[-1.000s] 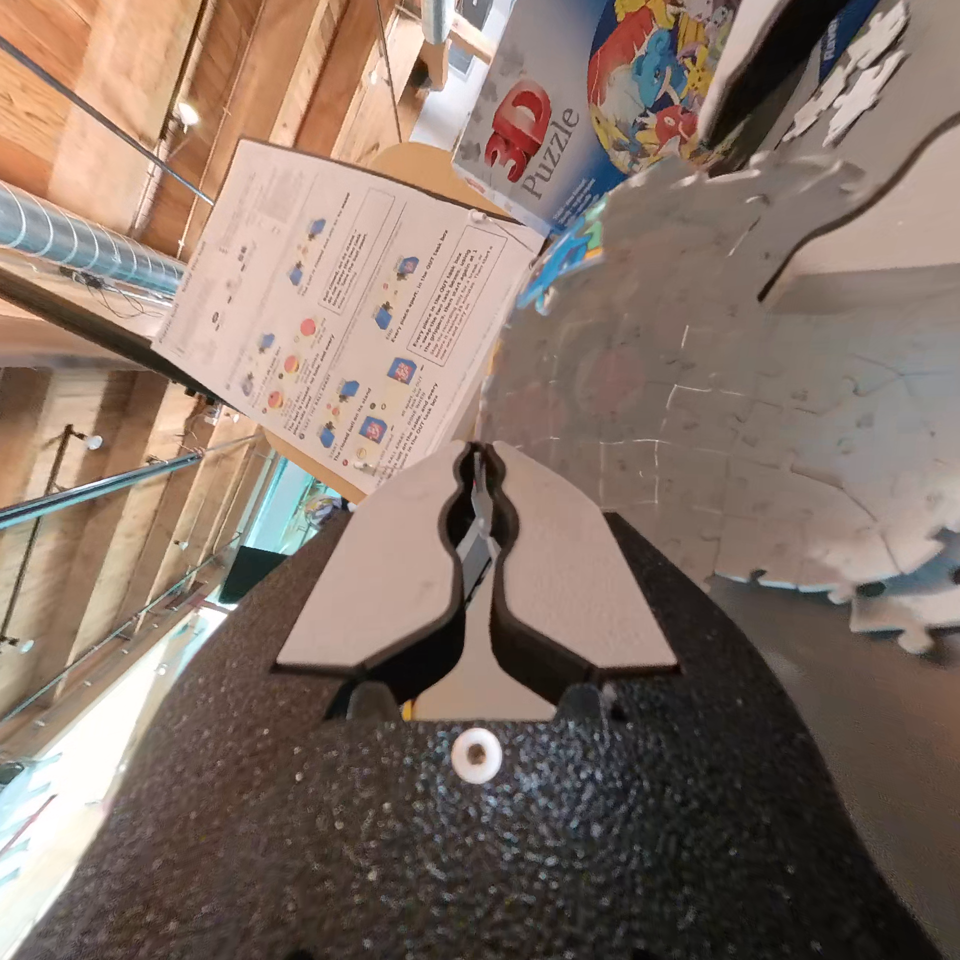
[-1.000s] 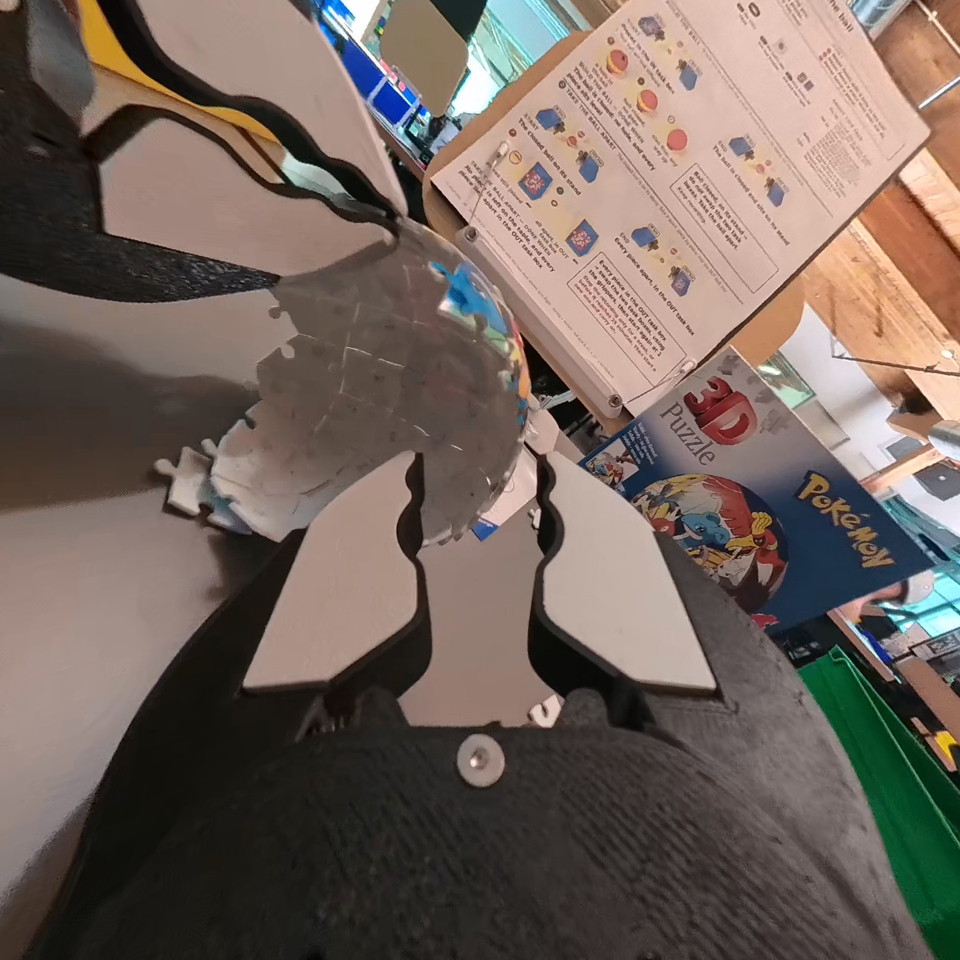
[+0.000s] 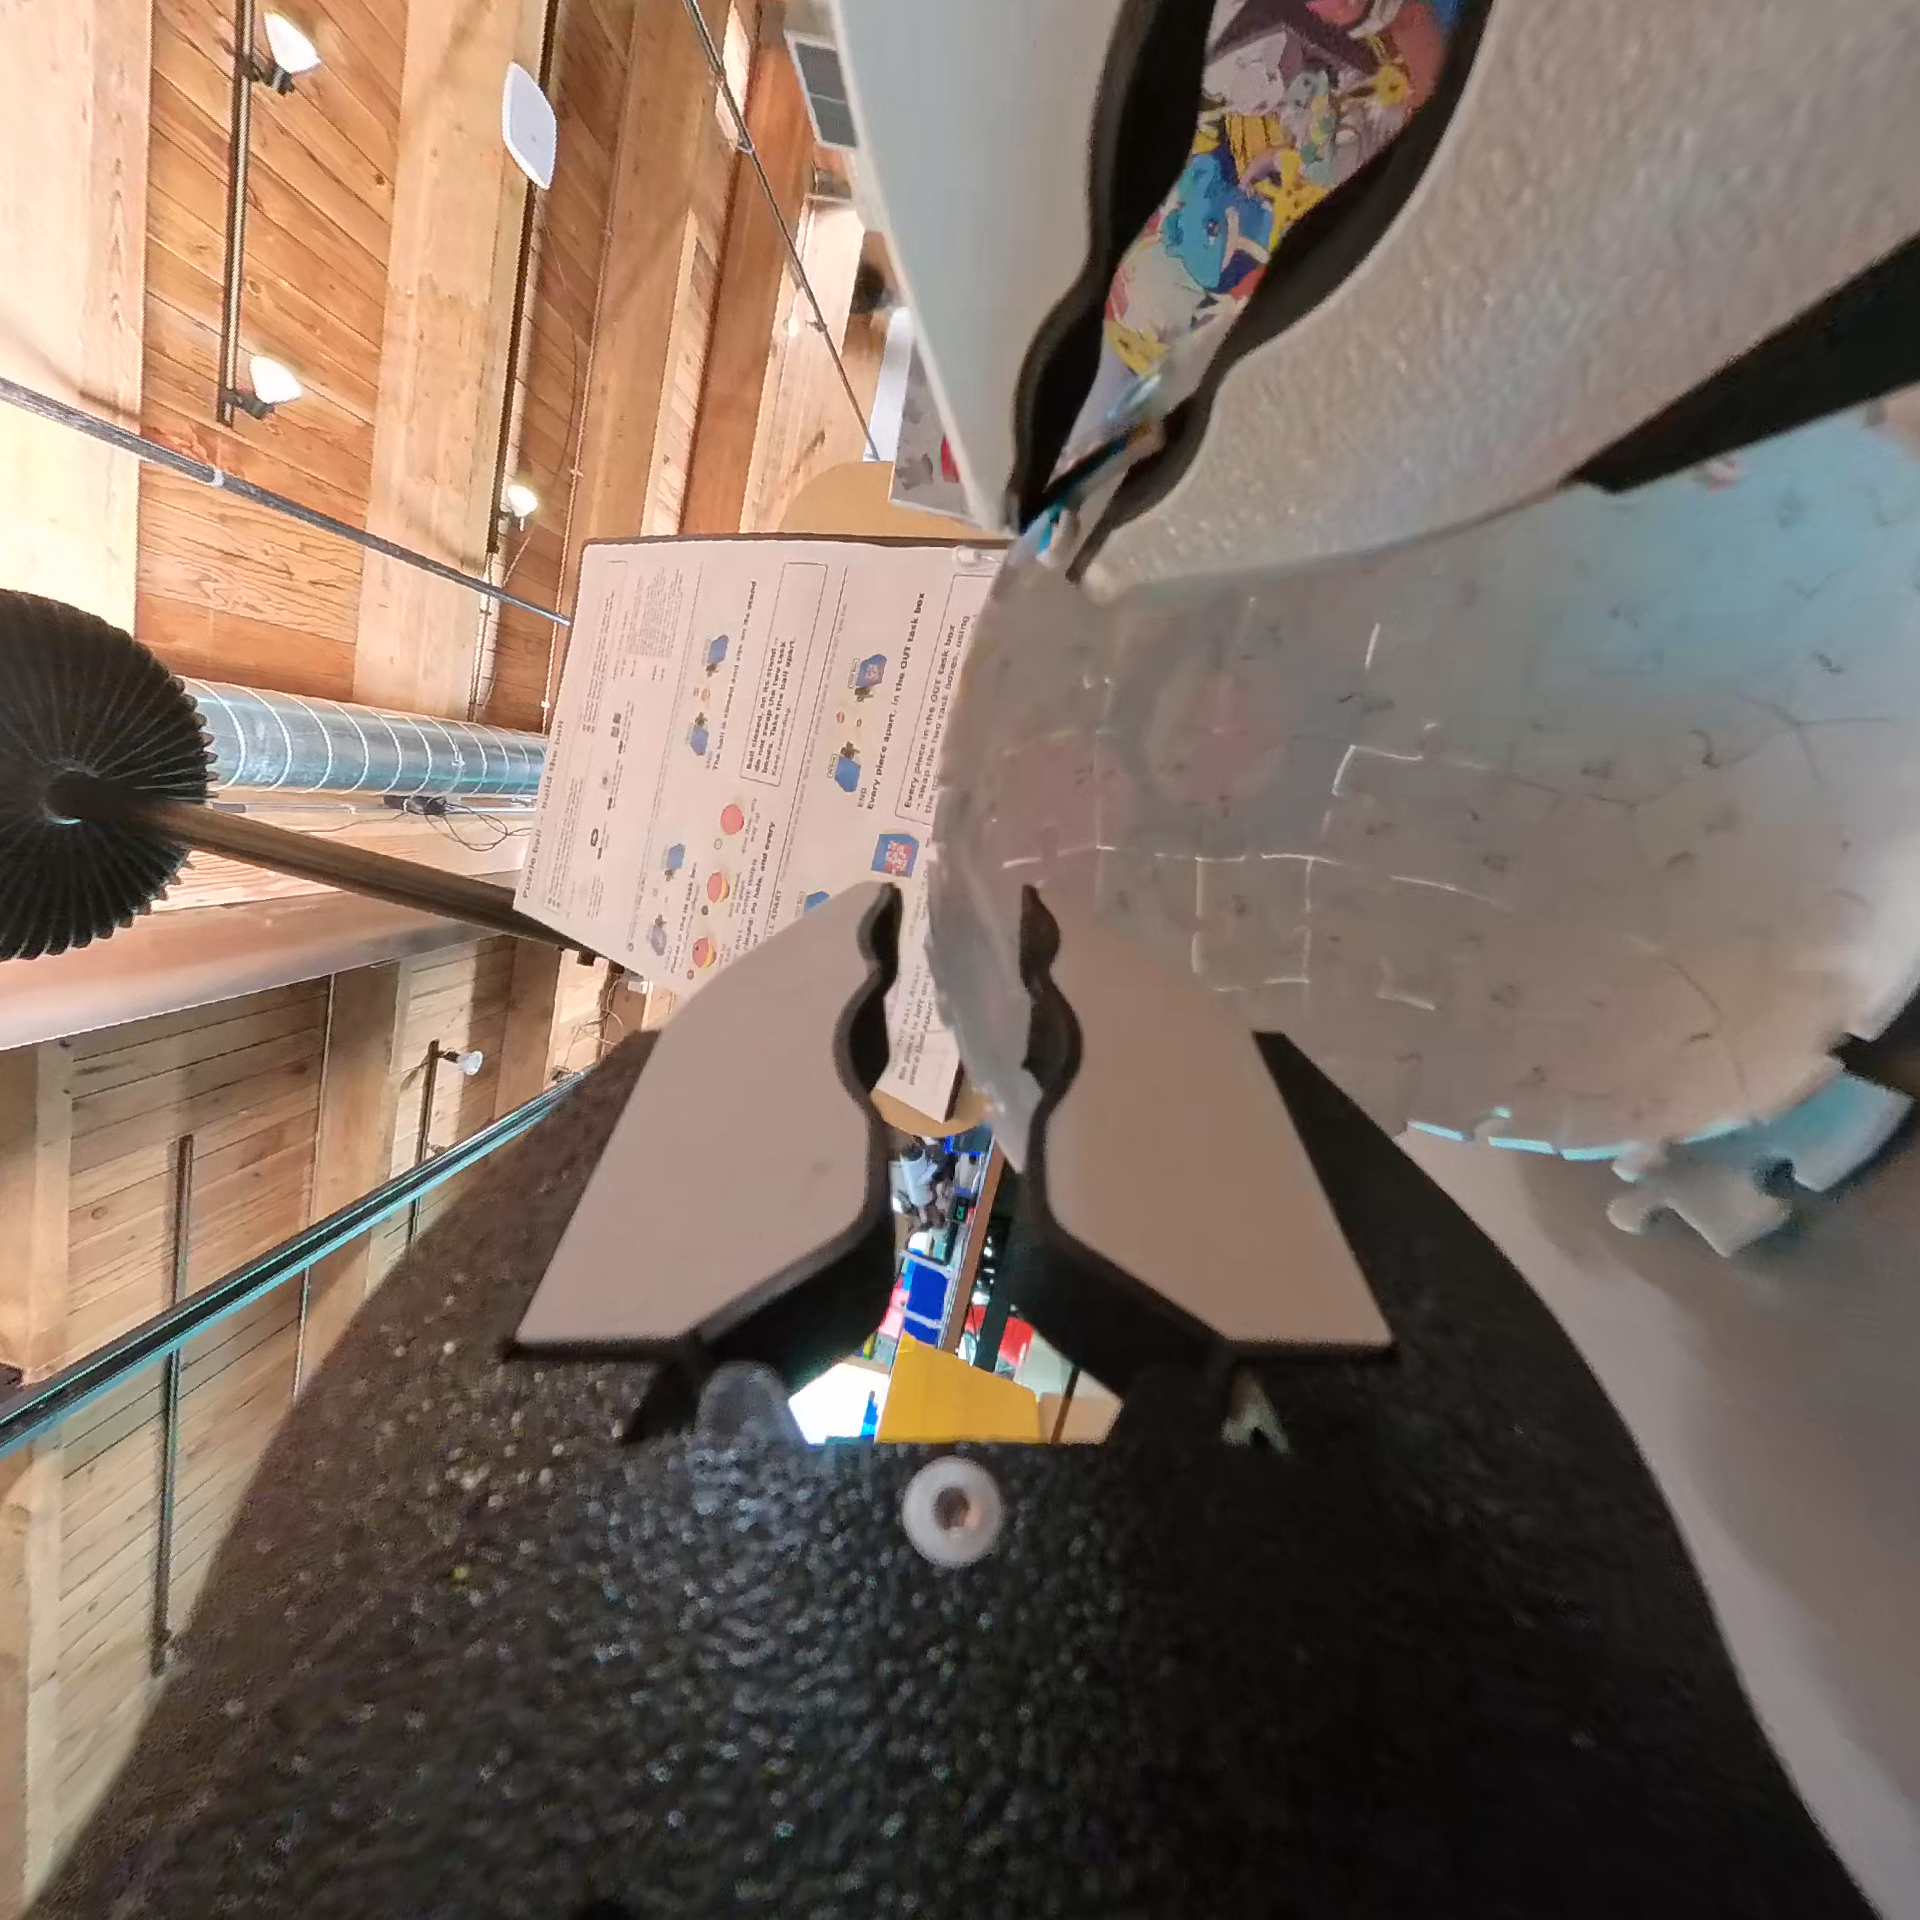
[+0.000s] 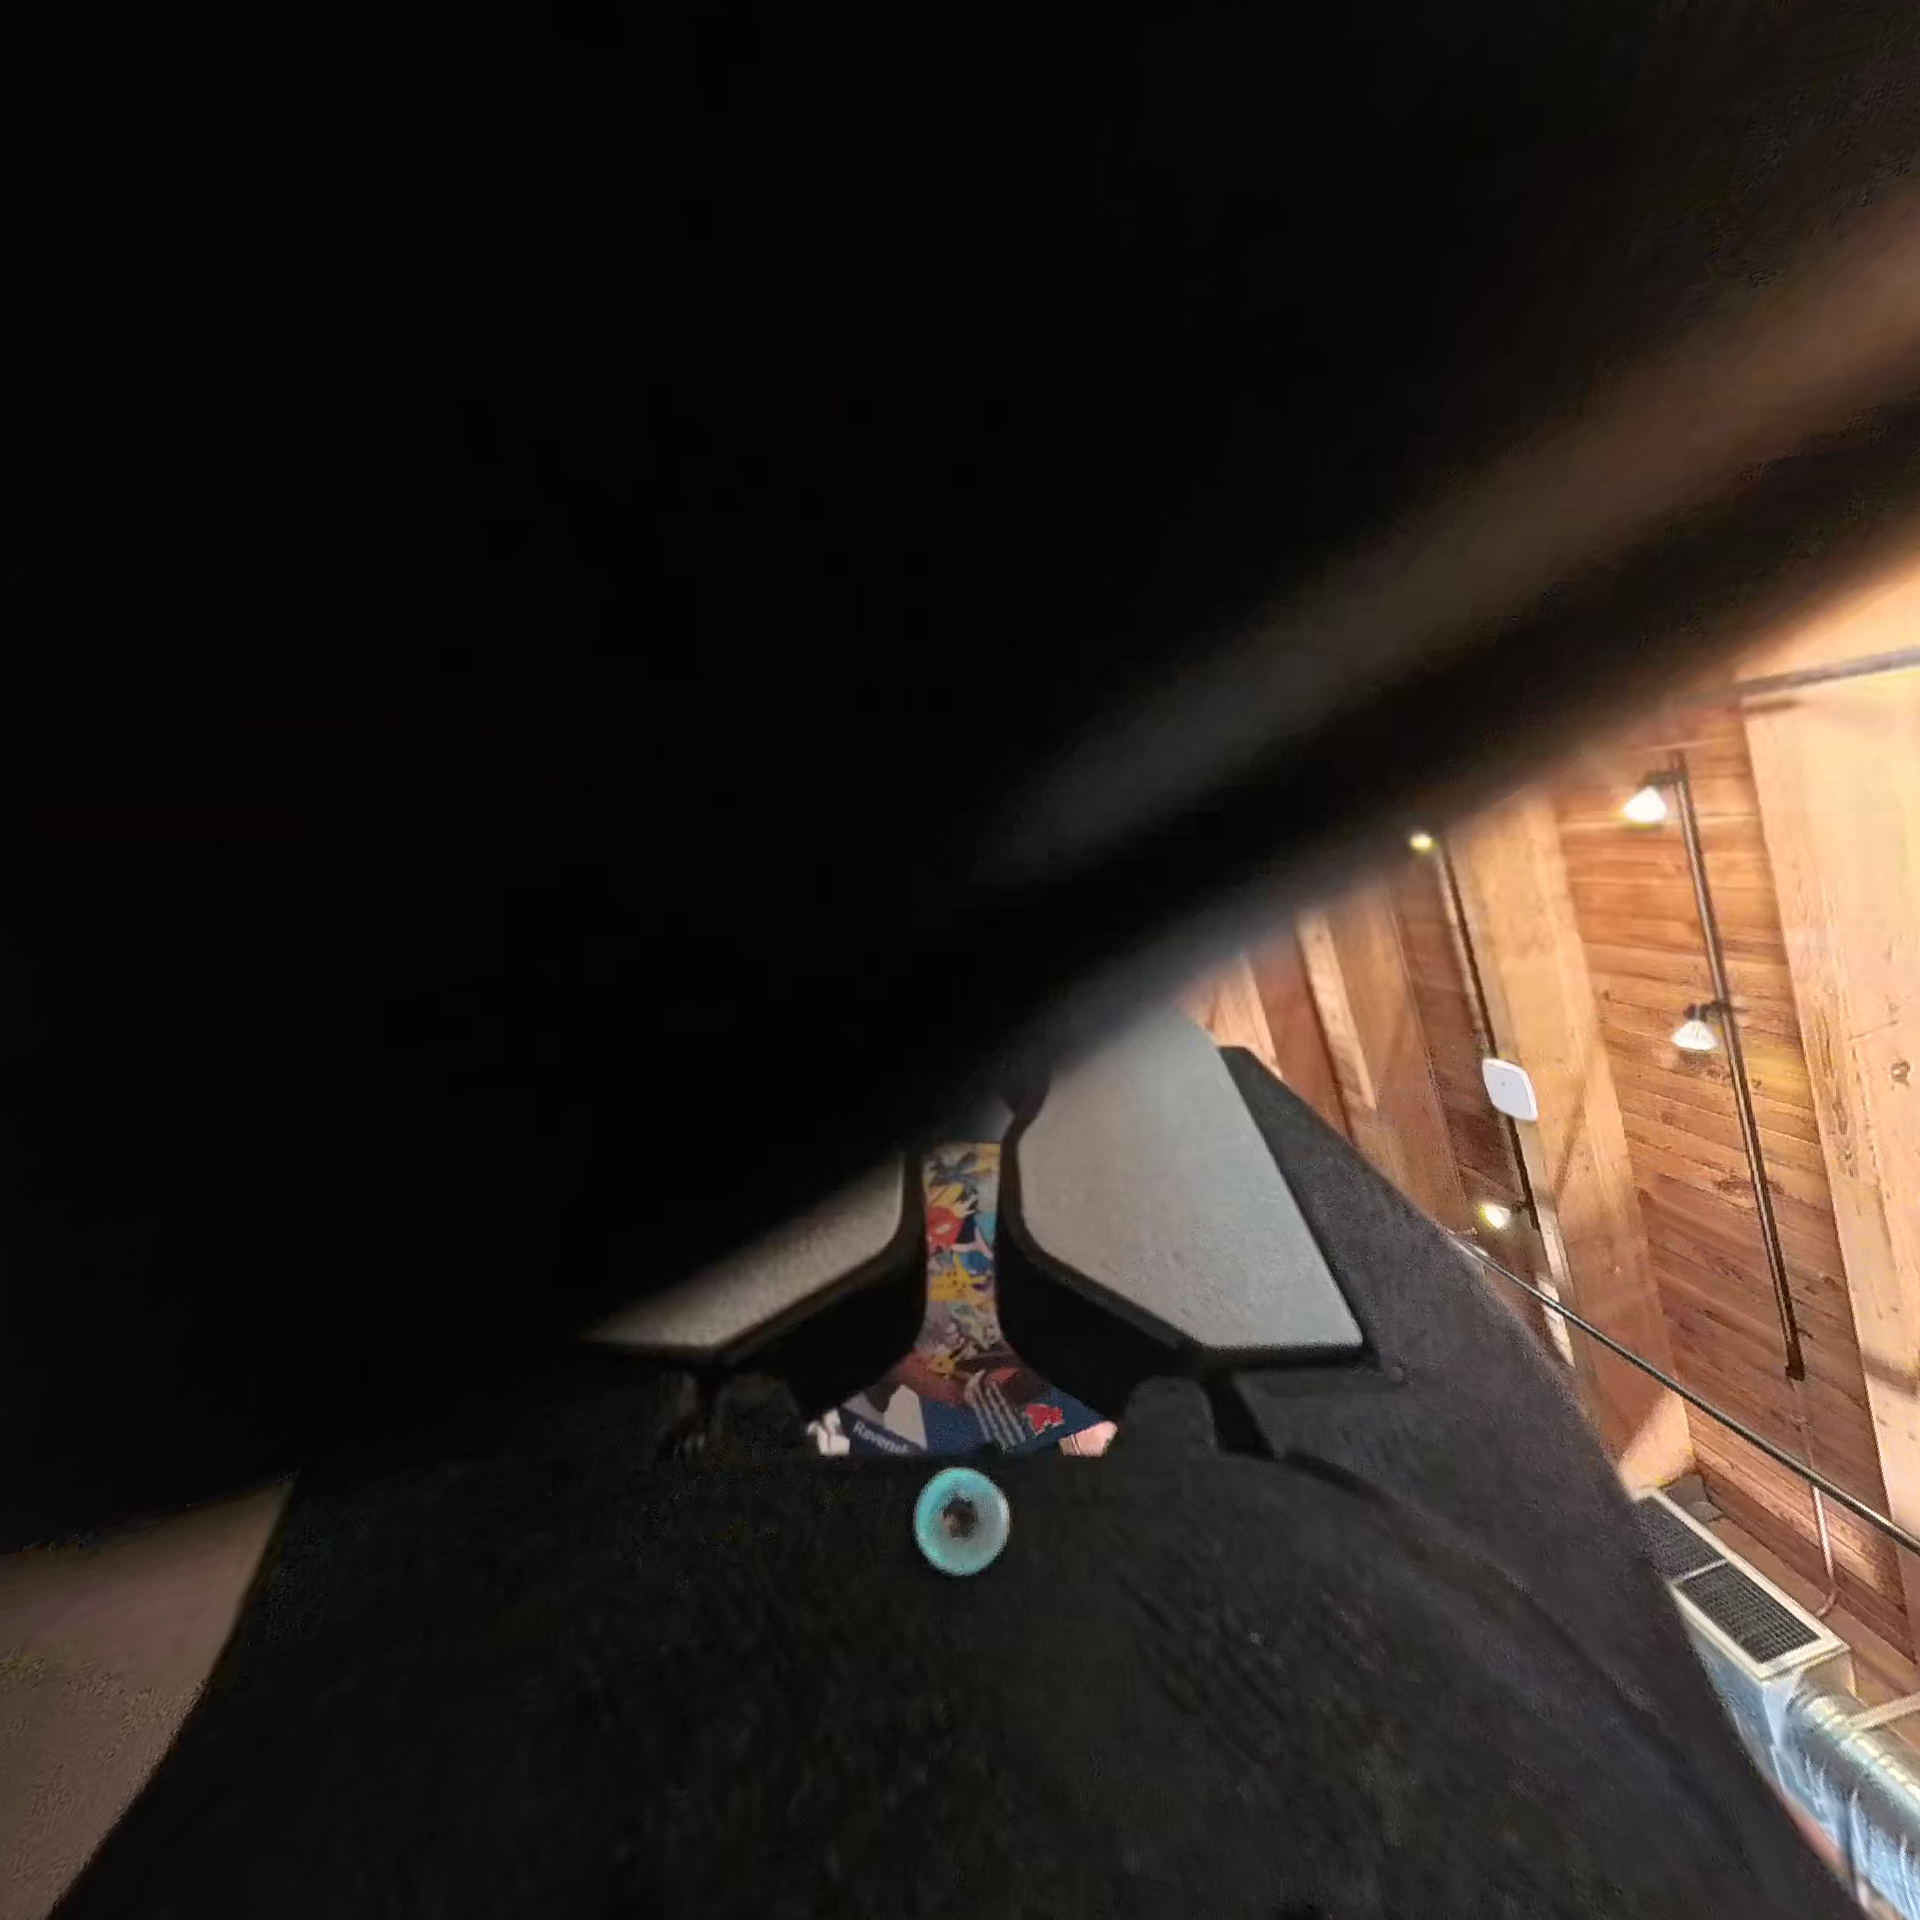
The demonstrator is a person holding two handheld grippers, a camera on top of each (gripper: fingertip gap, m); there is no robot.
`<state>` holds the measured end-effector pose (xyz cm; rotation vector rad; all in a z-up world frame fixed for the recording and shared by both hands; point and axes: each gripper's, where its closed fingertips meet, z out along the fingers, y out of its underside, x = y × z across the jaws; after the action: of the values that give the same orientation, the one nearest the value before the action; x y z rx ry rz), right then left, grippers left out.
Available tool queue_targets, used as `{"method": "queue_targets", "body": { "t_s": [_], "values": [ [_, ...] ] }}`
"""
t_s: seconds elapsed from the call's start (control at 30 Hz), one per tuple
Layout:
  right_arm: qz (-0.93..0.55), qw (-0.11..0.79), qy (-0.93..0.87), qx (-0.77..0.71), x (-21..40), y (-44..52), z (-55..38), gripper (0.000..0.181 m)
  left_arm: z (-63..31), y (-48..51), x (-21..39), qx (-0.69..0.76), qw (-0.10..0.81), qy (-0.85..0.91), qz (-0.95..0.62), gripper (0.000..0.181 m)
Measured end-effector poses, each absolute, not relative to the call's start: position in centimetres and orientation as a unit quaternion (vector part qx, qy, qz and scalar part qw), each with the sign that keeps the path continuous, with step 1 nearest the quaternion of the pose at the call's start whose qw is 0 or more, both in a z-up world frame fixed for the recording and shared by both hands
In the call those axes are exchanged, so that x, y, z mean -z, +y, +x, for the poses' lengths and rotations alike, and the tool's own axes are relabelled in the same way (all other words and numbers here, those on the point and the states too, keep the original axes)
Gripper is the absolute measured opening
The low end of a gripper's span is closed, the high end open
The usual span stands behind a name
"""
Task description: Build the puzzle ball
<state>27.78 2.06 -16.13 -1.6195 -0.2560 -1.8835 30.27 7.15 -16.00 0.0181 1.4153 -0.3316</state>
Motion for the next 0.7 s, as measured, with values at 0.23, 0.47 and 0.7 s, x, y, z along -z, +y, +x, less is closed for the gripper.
{"method": "queue_targets", "body": {
  "t_s": [0.23, 0.47, 0.7],
  "values": [
    [-0.614, 0.325, -0.1, 0.713, 16.1, 2.4, 27.4, 0.008, 28.9, 8.5, 16.7, 0.185, 0.725, 0.663, -0.003, 0.035],
    [-0.616, 0.325, -0.099, 0.71, 16.1, 2.4, 27.5, 0.008, 25.3, 10.5, 20.0, 0.293, 0.571, 0.754, -0.138, 0.034],
    [-0.615, 0.328, -0.101, 0.71, 15.9, 2.6, 27.4, 0.008, 24.5, 8.4, 26.1, 0.325, 0.279, 0.835, -0.345, 0.054]
  ]
}}
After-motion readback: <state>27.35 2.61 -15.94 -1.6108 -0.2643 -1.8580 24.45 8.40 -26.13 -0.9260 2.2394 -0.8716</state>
